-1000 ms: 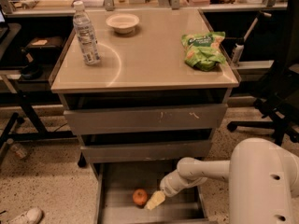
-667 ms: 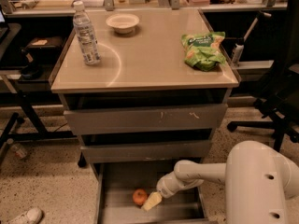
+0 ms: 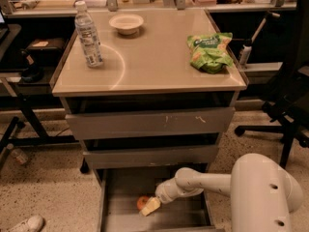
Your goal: Pick orange from bottom drawer and place on counter
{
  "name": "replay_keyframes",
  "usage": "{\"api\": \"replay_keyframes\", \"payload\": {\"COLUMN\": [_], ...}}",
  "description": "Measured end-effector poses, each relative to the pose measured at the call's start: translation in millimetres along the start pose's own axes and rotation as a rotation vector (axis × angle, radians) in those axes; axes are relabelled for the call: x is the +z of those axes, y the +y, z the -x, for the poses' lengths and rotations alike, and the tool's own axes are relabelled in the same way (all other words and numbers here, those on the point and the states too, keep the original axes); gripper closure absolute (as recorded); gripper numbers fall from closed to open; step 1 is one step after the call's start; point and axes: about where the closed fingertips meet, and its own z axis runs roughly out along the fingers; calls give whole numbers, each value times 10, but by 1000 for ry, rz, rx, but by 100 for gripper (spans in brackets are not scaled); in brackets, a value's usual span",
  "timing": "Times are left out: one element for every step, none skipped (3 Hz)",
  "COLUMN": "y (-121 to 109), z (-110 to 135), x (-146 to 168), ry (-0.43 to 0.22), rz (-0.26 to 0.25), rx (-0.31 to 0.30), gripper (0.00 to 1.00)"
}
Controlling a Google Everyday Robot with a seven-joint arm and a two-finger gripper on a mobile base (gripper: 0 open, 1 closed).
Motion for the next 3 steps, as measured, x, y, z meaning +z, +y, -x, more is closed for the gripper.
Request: {"api": "replay_keyframes", "payload": {"y": [-3,-7,27], "z": [107,110,38], "x": [160,166,355], "ry": [-31,-33,-16], "rz": [16,16,9], "rx": [-11,-11,-31], "gripper": [0,0,0]}}
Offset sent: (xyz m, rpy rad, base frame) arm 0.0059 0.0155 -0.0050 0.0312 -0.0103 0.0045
